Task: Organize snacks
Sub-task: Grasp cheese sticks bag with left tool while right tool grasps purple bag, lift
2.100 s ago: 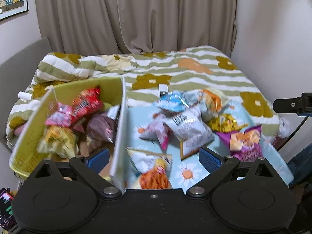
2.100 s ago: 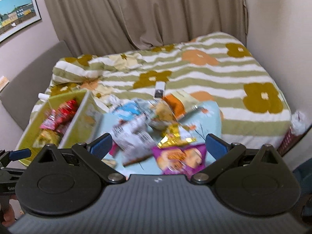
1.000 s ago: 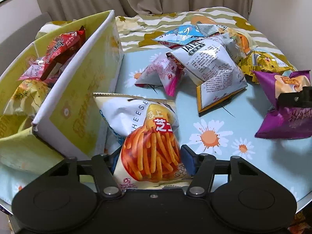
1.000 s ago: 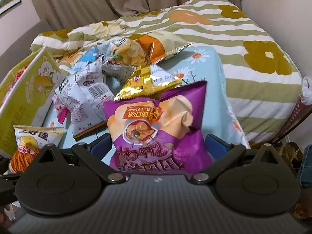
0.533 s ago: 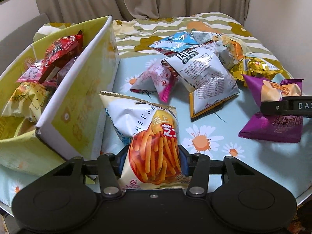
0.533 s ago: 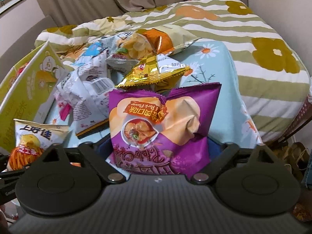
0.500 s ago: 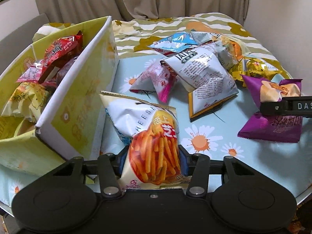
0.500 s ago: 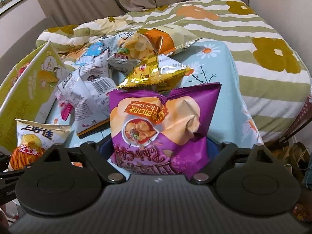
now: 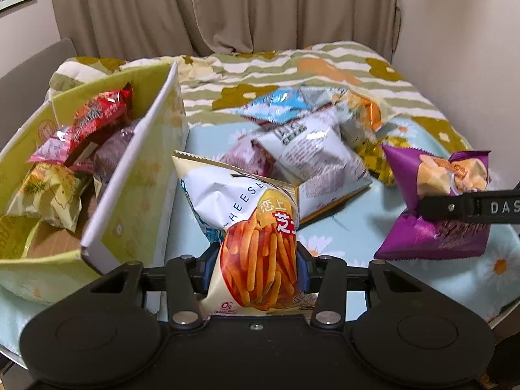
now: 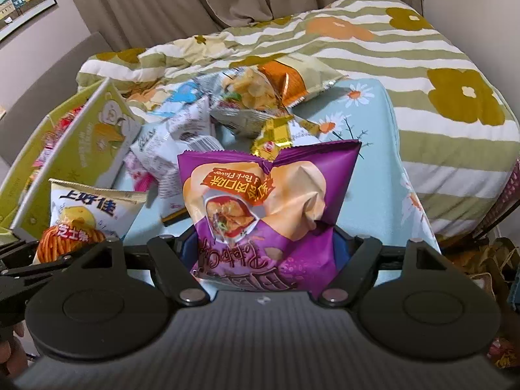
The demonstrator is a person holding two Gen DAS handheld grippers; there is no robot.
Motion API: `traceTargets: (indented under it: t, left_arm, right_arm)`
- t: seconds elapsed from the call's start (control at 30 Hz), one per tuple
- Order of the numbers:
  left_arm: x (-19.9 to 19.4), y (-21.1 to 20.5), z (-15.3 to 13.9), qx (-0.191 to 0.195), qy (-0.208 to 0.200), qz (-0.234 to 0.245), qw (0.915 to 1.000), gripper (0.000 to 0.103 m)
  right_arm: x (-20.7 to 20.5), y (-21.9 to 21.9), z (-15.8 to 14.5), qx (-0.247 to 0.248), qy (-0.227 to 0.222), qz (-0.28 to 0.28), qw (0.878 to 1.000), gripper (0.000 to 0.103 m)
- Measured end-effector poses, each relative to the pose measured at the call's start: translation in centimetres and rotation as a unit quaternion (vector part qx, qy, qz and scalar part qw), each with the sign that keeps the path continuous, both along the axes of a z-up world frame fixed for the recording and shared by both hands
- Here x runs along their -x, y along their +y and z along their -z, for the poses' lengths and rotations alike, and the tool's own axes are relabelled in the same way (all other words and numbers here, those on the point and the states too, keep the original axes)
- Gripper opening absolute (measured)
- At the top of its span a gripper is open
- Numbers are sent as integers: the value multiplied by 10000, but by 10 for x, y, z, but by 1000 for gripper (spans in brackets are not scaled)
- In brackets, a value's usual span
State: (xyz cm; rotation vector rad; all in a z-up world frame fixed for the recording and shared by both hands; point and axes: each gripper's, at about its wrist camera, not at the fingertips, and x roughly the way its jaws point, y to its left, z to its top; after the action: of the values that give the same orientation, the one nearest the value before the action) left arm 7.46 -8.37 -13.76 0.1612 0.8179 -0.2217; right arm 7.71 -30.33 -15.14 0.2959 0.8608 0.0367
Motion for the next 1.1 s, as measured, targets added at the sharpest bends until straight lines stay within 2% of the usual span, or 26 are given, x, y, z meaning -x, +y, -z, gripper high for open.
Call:
traceTargets:
  t: [0.2,0.5,0.77,0.93,1.1]
  left_arm:
    - [7,8,-33,196,-252,-7,9995,50]
    - [25,42,-93,276,-746,-178,9967,50]
    - [31,107,-137,295,-1056,-343,9934,50]
    - [14,153,-146,332,-999,-588,9927,50]
    - [-9,192,-136,332,-796,-681,9939,51]
  right_arm:
    - [5,12,-31,-64,-238,-144,9996,90]
    - [6,53,-98,-145,-771,-576,9952,90]
    - [3,120,-148,-142,-1139,-845,9898,90]
    - [-14,165,-160,-238,-1172,-970,9881,90]
    - [-35,211,-156,-290,-1048,-1033,9887,90]
